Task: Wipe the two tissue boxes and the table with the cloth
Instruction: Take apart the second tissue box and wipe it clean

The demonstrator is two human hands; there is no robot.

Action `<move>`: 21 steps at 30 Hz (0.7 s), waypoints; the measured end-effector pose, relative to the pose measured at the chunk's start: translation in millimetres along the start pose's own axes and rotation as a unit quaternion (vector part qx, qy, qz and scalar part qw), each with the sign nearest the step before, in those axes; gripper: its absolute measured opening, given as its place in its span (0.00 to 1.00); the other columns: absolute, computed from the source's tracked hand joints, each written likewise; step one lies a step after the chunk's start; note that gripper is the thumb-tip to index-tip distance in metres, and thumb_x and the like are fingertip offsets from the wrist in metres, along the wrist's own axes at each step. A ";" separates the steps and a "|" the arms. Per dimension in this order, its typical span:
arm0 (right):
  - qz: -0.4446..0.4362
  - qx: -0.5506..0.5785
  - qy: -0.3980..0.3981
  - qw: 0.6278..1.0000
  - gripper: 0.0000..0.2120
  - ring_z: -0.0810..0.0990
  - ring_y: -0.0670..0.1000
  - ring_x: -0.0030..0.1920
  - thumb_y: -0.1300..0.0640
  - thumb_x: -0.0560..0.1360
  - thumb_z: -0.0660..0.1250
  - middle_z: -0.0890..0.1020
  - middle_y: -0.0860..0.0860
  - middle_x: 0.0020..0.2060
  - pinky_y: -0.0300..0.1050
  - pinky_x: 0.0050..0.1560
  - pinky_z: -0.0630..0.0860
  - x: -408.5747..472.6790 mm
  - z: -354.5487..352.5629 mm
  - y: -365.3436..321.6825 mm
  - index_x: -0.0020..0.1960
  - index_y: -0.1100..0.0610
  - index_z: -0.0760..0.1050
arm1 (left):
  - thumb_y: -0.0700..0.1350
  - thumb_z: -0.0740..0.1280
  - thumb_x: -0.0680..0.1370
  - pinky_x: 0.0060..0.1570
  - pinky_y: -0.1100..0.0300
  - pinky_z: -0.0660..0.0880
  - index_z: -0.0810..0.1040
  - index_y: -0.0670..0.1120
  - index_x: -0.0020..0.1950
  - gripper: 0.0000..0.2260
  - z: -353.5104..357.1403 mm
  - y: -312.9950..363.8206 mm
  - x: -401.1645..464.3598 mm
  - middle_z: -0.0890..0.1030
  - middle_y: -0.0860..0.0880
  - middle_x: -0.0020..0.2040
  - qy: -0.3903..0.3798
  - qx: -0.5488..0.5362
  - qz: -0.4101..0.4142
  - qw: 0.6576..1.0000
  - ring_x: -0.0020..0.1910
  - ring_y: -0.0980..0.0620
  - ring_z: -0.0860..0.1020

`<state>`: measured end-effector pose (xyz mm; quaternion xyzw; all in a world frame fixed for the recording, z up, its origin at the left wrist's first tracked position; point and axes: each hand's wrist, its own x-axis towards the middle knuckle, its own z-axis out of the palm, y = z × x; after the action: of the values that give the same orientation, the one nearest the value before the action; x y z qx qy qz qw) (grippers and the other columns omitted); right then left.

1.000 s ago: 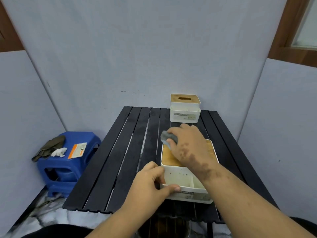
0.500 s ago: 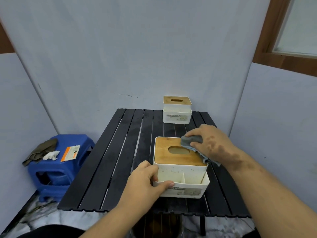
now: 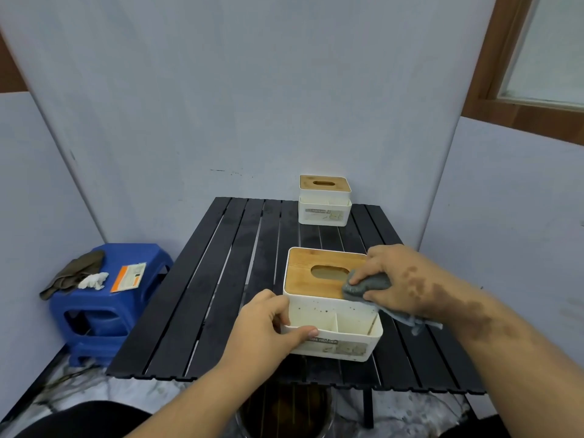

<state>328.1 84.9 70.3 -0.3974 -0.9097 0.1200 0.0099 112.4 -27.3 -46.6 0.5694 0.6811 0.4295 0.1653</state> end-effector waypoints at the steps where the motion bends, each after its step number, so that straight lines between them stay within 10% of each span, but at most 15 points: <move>1: -0.008 -0.004 0.001 1.000 0.13 0.74 0.47 0.52 0.49 0.77 0.70 0.72 0.41 0.47 0.46 0.57 0.74 1.9 0.7 -5.2 0.60 0.38 0.81 | 0.62 0.79 0.62 0.39 0.53 0.79 0.69 0.47 0.32 0.24 0.6 -1.5 -0.2 0.75 0.53 0.40 0.003 -0.010 -0.004 1.000 0.40 0.52 0.77; 13: -0.121 -0.032 0.070 0.990 0.14 0.70 0.48 0.51 0.51 0.80 0.65 0.67 0.44 0.47 0.47 0.52 0.75 46.9 35.0 -75.5 0.64 0.42 0.78 | 0.59 0.80 0.62 0.37 0.53 0.74 0.68 0.48 0.31 0.24 1.6 -3.1 -1.0 0.72 0.52 0.36 0.022 -0.038 -0.004 0.999 0.34 0.54 0.72; 21: 0.013 0.101 -0.033 0.994 0.15 0.78 0.45 0.47 0.58 0.70 0.77 0.76 0.40 0.44 0.36 0.46 0.74 17.9 -8.2 -3.2 0.43 0.36 0.83 | 0.61 0.79 0.65 0.36 0.63 0.72 0.66 0.50 0.30 0.25 0.8 3.0 0.8 0.73 0.54 0.38 0.017 0.025 0.010 0.999 0.37 0.55 0.74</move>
<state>314.5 97.5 77.6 -0.4023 -0.8874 0.2243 0.0185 114.6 -26.3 -44.6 0.5723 0.6890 0.4237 0.1349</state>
